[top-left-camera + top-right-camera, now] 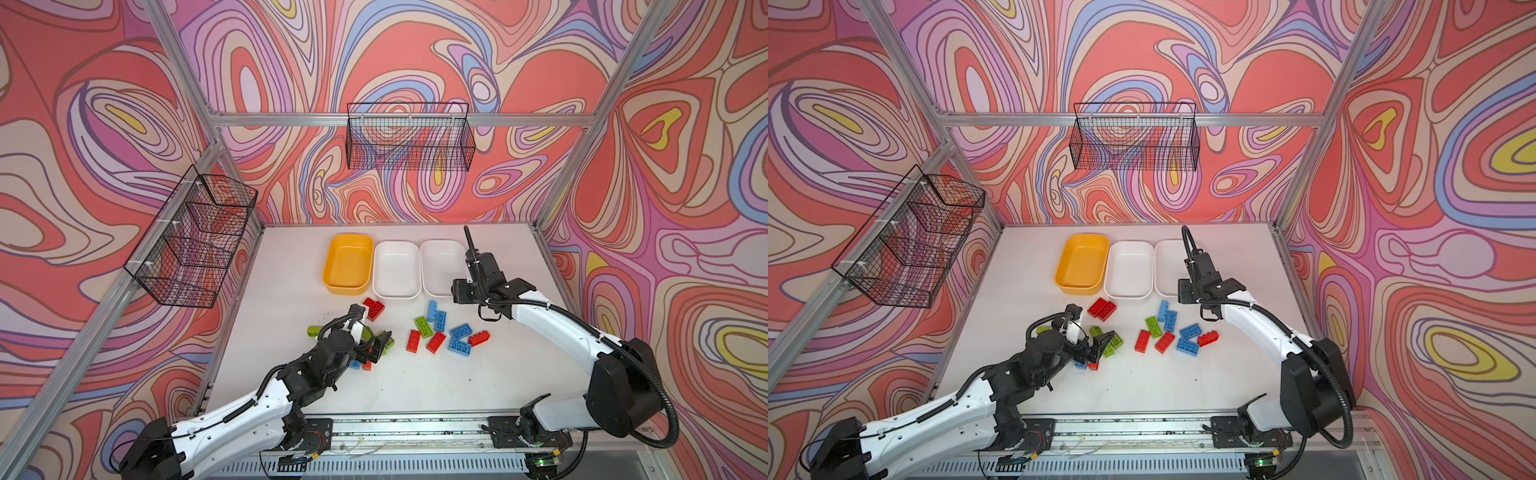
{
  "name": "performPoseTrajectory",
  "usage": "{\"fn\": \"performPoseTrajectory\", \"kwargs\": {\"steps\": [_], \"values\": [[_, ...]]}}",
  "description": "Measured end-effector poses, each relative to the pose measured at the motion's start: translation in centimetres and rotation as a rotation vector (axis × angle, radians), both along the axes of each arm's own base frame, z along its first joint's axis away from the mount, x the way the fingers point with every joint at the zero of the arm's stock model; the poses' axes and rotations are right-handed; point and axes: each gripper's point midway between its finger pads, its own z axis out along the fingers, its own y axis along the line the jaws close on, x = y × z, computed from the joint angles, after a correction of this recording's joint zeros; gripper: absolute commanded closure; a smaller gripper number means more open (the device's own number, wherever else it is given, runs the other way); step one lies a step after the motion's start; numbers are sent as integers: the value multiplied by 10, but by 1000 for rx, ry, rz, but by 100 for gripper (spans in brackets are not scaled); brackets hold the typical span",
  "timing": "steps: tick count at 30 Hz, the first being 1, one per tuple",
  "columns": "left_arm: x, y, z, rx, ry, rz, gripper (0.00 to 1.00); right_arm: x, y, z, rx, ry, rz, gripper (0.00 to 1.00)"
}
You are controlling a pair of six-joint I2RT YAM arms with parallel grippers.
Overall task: Sort the legos into containers by color
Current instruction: 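Lift the lime-green brick with the right gripper and drop it into the farther white tub, then lower the right gripper onto a second lime-green brick among the blue bricks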
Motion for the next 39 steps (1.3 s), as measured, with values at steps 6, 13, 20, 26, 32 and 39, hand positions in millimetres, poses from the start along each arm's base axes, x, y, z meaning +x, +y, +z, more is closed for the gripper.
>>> {"fn": "performPoseTrajectory", "kwargs": {"steps": [6,13,20,26,32,39], "values": [[1,-1,5,-10,-6,3,0,55,20,5,-20,-28,5,50],[5,0,-2,20,9,20,0,118,31,-49,-57,43,10,51],[8,0,4,29,5,36,0,150,20,-88,-47,99,-7,39],[9,2,11,31,-1,51,0,157,27,-82,-21,86,12,19],[6,6,18,1,-6,56,0,127,24,-30,9,18,15,19],[-3,10,27,-81,-14,44,0,44,20,28,89,-87,16,21]]}}
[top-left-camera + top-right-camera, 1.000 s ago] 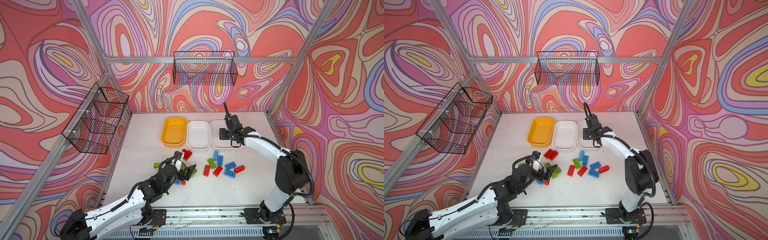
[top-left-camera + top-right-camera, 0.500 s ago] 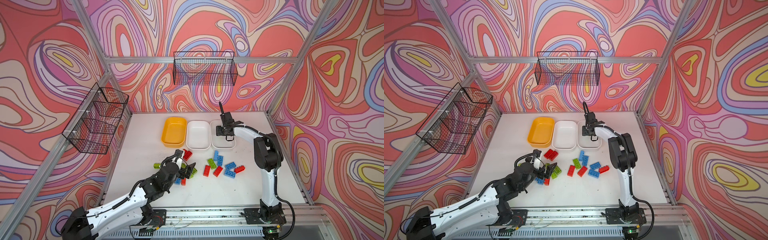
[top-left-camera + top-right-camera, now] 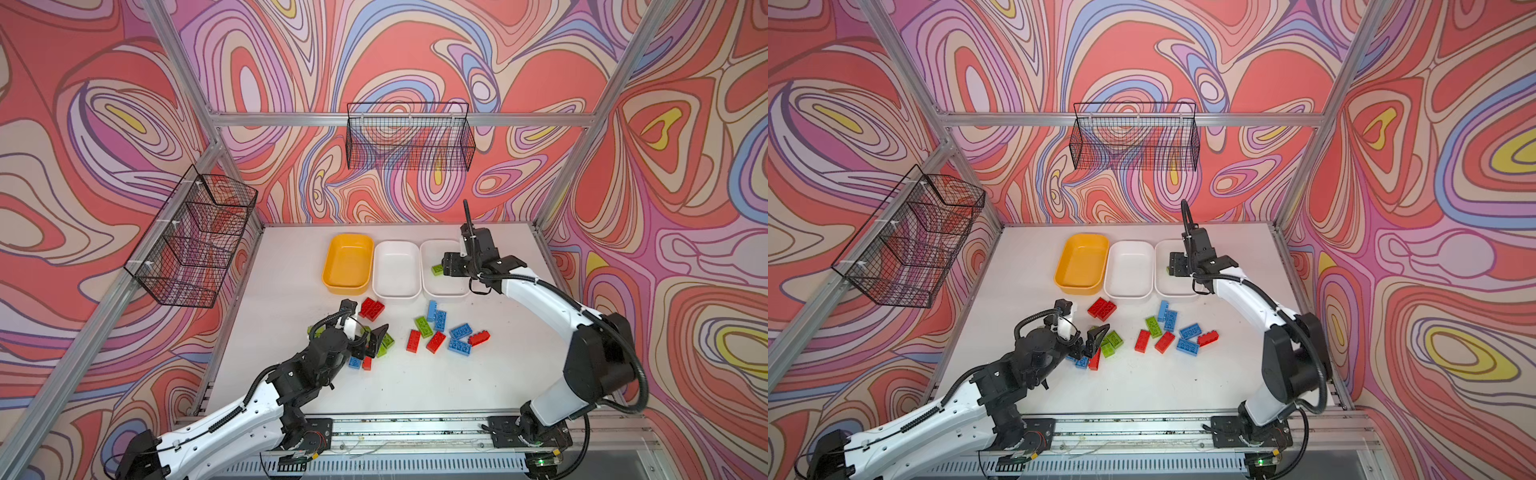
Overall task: Sort the legos into containers by color
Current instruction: 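Lower the right gripper onto a second lime-green brick among the blue bricks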
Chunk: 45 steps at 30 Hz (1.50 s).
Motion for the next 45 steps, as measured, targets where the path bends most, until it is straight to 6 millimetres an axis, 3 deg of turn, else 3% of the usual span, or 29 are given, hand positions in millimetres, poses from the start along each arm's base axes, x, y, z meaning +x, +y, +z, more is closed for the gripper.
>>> {"fn": "performPoseTrajectory", "kwargs": {"steps": [2,5,11,15,19,26,36,45], "values": [[-4,1,-2,-12,11,-7,0,-24,4,-10,12,19,13,22],[-8,3,-4,-33,23,-14,0,-60,6,-41,9,91,27,23],[-15,8,-8,-63,49,-14,0,-94,-5,-82,11,186,-9,26],[-18,10,-16,-69,75,-10,0,-99,11,-82,33,176,17,31],[-22,14,-24,-73,97,-2,0,-106,41,-81,47,162,86,32],[-26,21,-27,-83,104,12,0,-121,85,-111,6,221,194,39],[-28,29,-32,-72,108,36,0,-115,95,-131,-37,251,195,43],[-28,30,-42,-49,125,41,0,-115,91,-152,-80,288,169,49]]}}
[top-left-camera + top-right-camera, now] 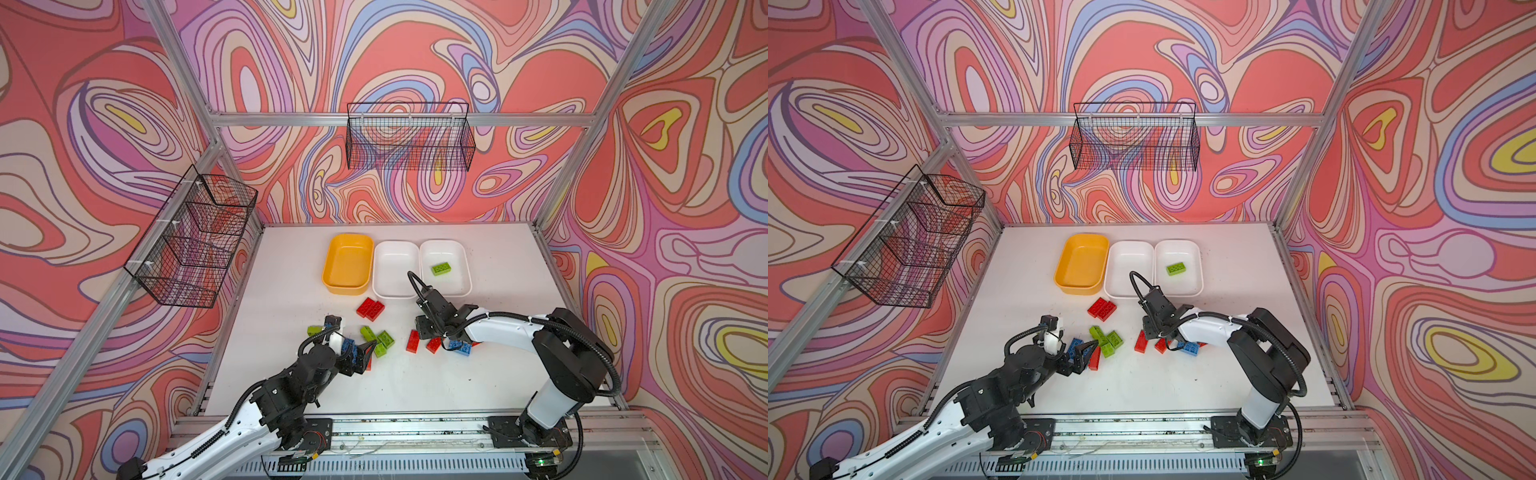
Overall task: Sort the legos into containers by color
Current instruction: 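Lower the right gripper onto a second lime-green brick among the blue bricks, then carry the lime-green brick with the right gripper into the farther white tub and release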
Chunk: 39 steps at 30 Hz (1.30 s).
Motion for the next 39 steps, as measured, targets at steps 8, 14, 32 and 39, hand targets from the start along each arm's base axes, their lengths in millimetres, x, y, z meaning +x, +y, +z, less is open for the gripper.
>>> {"fn": "performPoseTrajectory", "kwargs": {"steps": [8,14,32,39], "values": [[0,0,-2,5,4,1,0,3,0,-6,-15,7,-12,65],[0,1,-3,5,1,4,0,5,5,1,-9,3,-9,70],[11,-13,-15,78,21,-14,0,114,-28,126,6,-274,-119,71],[29,-38,-13,130,43,-39,0,166,-65,66,-64,-178,-188,72]]}}
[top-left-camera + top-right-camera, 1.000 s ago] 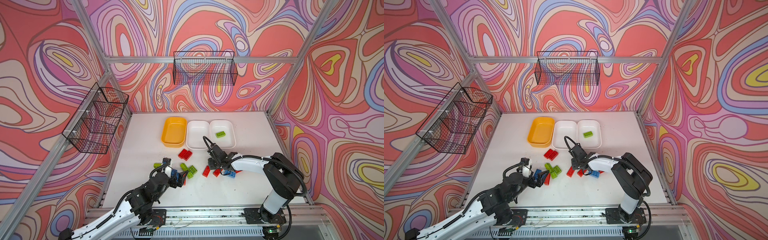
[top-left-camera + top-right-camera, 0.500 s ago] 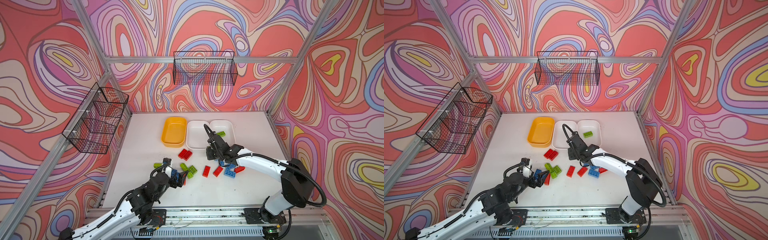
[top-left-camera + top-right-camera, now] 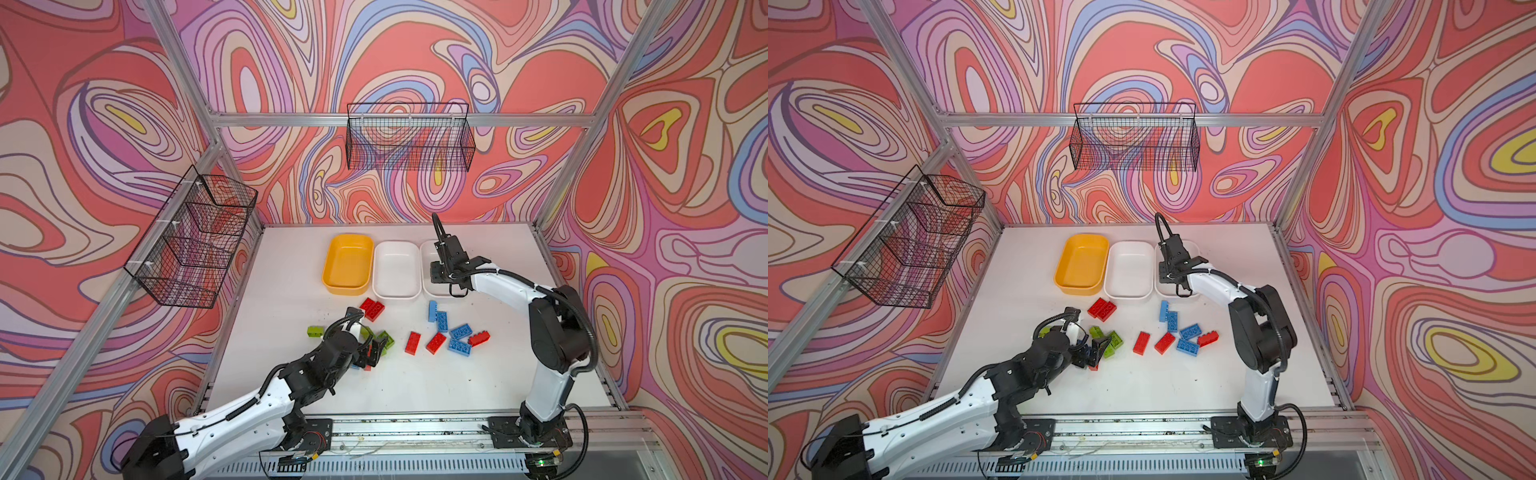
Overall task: Sort the legos into containers by color
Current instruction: 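Carry the lime-green brick with the right gripper into the farther white tub and release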
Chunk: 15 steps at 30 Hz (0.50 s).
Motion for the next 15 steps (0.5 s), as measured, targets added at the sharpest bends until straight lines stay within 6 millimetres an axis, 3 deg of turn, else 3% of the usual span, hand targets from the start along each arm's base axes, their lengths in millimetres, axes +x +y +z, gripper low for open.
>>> {"fn": "performPoseTrajectory", "kwargs": {"steps": [6,13,15], "values": [[19,-29,7,12,-1,-33,0,29,-8,-29,-21,30,-12,66],[29,-46,17,-2,-16,-60,0,49,-10,-25,-21,4,-12,42],[29,-47,19,-3,-20,-65,0,51,-9,-21,-15,-6,-8,41]]}}
